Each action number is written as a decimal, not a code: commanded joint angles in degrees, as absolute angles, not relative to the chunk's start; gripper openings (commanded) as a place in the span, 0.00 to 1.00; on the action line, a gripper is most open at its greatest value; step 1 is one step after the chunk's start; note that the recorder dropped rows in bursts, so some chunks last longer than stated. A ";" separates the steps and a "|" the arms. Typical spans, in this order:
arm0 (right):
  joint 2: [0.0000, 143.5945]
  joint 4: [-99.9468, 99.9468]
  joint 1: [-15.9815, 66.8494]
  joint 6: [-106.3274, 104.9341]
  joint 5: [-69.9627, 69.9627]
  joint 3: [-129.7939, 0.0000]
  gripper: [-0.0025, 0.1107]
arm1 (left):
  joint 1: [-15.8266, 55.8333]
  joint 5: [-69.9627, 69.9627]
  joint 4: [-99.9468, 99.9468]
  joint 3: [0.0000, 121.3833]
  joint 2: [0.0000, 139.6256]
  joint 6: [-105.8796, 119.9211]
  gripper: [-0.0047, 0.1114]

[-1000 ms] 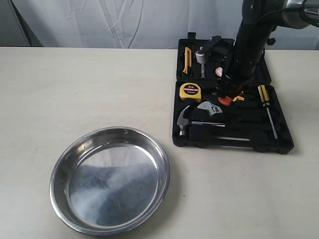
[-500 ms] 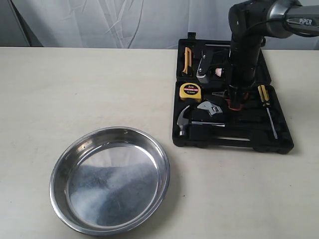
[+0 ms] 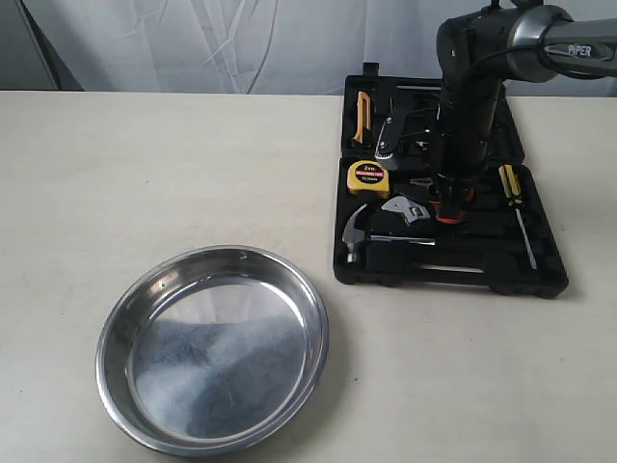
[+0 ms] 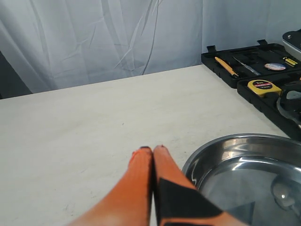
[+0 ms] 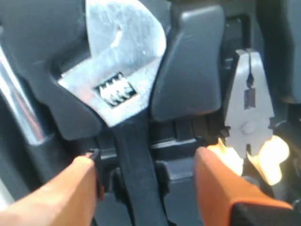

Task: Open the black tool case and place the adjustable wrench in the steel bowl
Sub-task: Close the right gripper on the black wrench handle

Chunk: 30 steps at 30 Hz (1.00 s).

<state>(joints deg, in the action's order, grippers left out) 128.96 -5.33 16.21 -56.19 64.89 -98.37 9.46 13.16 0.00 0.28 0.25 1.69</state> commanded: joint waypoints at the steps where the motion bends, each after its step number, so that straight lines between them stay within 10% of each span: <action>1: 128.83 -4.13 16.55 -57.01 64.74 -98.50 0.51 | 9.86 12.86 0.00 0.00 0.00 1.68 0.04; 30: 136.99 -6.60 16.68 -57.48 58.71 -98.39 0.48 | 9.86 12.86 0.00 0.00 0.00 1.68 0.04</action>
